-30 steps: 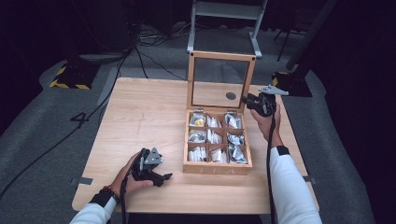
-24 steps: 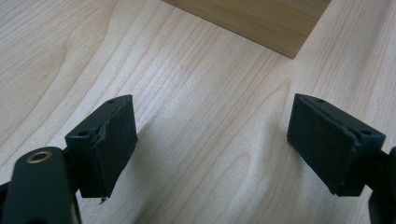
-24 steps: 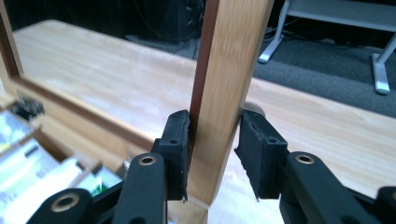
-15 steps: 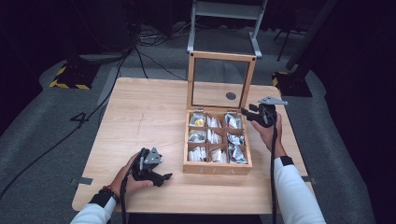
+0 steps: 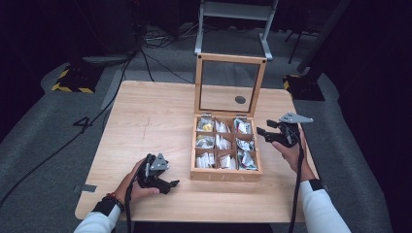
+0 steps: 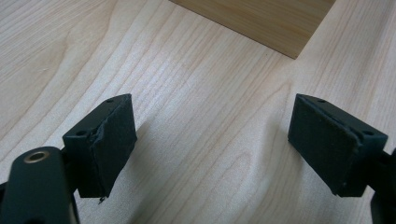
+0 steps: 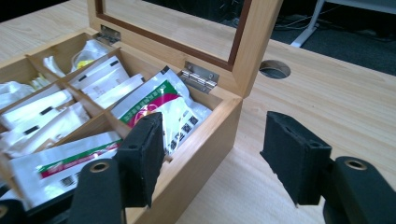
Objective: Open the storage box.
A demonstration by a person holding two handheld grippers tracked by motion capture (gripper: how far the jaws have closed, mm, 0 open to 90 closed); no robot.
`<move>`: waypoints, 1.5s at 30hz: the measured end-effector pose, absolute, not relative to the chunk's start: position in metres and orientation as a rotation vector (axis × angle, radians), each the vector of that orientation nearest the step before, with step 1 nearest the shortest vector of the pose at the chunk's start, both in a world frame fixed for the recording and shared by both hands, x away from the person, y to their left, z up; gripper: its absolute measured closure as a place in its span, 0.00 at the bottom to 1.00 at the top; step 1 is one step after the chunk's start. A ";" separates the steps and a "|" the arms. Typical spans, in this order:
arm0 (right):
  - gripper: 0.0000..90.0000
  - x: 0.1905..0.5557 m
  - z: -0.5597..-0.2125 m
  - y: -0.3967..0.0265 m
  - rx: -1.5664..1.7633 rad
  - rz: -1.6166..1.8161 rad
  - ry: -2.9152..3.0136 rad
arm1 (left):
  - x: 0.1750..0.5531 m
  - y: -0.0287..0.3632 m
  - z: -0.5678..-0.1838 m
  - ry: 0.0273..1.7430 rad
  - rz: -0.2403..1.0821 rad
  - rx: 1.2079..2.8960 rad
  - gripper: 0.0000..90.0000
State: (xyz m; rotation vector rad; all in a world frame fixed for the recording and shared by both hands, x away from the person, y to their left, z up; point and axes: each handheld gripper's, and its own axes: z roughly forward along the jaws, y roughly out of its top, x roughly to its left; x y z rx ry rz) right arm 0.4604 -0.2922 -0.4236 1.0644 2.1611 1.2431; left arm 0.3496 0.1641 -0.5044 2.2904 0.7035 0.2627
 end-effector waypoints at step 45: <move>0.46 0.378 -0.429 -0.241 0.727 1.265 2.452 | 0.351 0.164 -0.504 0.696 0.255 2.296 0.16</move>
